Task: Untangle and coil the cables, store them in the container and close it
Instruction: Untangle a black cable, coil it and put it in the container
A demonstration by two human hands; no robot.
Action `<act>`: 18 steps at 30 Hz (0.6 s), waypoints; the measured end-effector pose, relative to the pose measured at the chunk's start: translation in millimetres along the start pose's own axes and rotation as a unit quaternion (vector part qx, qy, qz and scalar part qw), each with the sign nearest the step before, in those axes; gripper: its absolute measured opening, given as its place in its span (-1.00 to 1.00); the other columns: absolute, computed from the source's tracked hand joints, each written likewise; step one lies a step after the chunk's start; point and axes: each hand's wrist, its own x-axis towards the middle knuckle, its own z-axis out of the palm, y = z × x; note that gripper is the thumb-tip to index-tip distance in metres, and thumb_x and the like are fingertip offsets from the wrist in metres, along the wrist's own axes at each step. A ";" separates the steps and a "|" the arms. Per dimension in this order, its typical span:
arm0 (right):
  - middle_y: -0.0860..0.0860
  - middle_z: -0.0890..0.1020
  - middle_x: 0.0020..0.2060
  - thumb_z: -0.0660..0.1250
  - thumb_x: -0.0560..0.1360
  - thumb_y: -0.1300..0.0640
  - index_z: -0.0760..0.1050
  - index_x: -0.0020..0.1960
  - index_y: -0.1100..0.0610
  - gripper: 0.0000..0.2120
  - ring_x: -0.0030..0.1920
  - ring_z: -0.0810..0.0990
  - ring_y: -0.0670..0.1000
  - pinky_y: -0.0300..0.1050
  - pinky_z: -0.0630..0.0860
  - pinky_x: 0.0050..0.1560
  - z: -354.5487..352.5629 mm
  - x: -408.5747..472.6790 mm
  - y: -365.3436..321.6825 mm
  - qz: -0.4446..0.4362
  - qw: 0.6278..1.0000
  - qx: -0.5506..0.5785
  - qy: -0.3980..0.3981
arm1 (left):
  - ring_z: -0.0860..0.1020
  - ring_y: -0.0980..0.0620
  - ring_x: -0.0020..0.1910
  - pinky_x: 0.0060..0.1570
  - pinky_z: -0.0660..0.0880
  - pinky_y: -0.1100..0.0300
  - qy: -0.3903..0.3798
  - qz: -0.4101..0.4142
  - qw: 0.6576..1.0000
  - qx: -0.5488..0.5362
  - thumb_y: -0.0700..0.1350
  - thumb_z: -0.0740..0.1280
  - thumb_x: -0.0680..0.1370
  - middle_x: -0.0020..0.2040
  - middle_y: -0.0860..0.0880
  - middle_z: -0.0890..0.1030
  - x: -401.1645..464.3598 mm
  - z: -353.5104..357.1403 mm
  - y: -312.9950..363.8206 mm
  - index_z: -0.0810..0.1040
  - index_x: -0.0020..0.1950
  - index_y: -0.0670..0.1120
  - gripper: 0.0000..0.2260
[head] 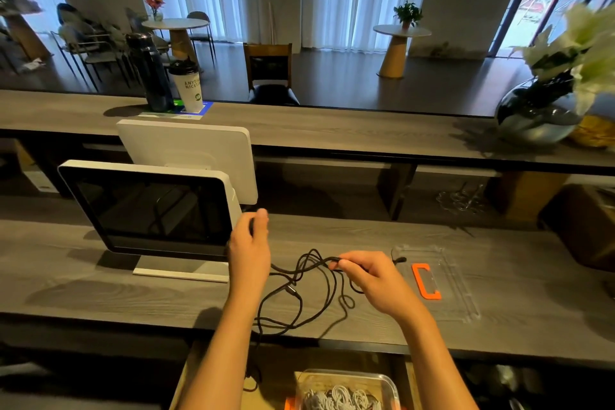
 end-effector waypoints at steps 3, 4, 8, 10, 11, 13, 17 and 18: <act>-0.13 0.53 -0.39 0.21 0.65 0.12 0.65 -0.04 -0.08 -0.74 -0.36 0.42 -0.15 -0.29 0.35 -0.28 -2.3 -0.1 -12.0 -0.029 1.000 -0.007 0.006 | 0.50 0.06 -0.18 -0.18 0.41 0.21 -0.112 0.001 0.989 0.095 0.29 -0.01 0.55 -0.16 -0.09 0.54 -3.0 5.7 1.5 0.52 0.01 -0.09 -0.48; -0.17 0.53 -0.40 0.20 0.66 0.16 0.65 -0.06 -0.04 -0.73 -0.36 0.43 -0.19 -0.32 0.34 -0.27 -2.9 -0.5 -15.3 -0.036 0.999 0.001 0.018 | 0.51 0.04 -0.15 -0.15 0.42 0.20 -0.151 -0.014 0.983 0.099 0.34 -0.07 0.49 -0.17 -0.07 0.53 -5.7 7.3 3.6 0.53 0.00 -0.08 -0.40; -0.18 0.50 -0.41 0.20 0.65 0.23 0.64 -0.12 0.07 -0.71 -0.36 0.42 -0.19 -0.34 0.33 -0.28 -4.1 0.8 -20.8 -0.062 0.994 0.035 0.084 | 0.54 0.05 -0.18 -0.12 0.44 0.15 -0.326 -0.063 0.938 0.099 0.51 -0.21 0.41 -0.22 0.00 0.55 -17.6 13.5 8.7 0.57 -0.02 -0.03 -0.21; -0.17 0.46 -0.44 0.20 0.66 0.21 0.62 -0.15 0.07 -0.70 -0.38 0.39 -0.19 -0.31 0.31 -0.30 -3.7 3.0 -19.7 -0.058 0.991 0.041 0.113 | 0.48 0.12 -0.29 -0.18 0.41 0.21 -0.429 -0.062 0.898 0.074 0.54 -0.25 0.41 -0.27 0.04 0.53 -21.8 15.1 12.1 0.59 -0.03 -0.07 -0.14; -0.18 0.46 -0.46 0.20 0.66 0.21 0.61 -0.17 0.07 -0.70 -0.39 0.39 -0.19 -0.32 0.31 -0.30 -3.7 4.0 -18.6 -0.050 0.990 0.045 0.127 | 0.42 0.14 -0.35 -0.26 0.37 0.26 -0.477 -0.072 0.876 0.029 0.50 -0.25 0.45 -0.30 0.04 0.50 -24.0 15.3 13.8 0.58 -0.07 -0.08 -0.17; -0.20 0.49 -0.46 0.20 0.65 0.21 0.59 -0.19 0.08 -0.70 -0.38 0.43 -0.20 -0.34 0.31 -0.30 -3.4 5.9 -14.5 -0.034 0.986 0.046 0.154 | 0.32 0.13 -0.40 -0.39 0.28 0.30 -0.544 -0.084 0.832 -0.059 0.46 -0.12 0.55 -0.32 0.03 0.46 -26.5 13.1 18.1 0.56 -0.09 -0.09 -0.28; 0.08 0.60 -0.35 0.26 0.63 0.15 0.62 -0.21 0.03 -0.72 -0.33 0.50 -0.07 -0.12 0.42 -0.25 0.9 9.6 -3.9 -0.010 0.986 0.016 0.167 | 0.30 0.12 -0.42 -0.41 0.25 0.27 -0.644 -0.010 0.764 -0.017 0.10 0.29 0.60 -0.37 0.07 0.41 -31.4 15.3 29.3 0.50 -0.22 -0.01 -0.74; 0.11 0.60 -0.35 0.28 0.62 0.14 0.62 -0.21 0.02 -0.73 -0.33 0.51 -0.05 -0.13 0.43 -0.26 2.0 10.1 -1.8 -0.003 0.985 0.012 0.170 | 0.30 0.11 -0.44 -0.41 0.25 0.25 -0.652 0.003 0.759 0.009 0.03 0.28 0.62 -0.39 0.08 0.40 -33.2 17.1 30.4 0.48 -0.25 0.01 -0.74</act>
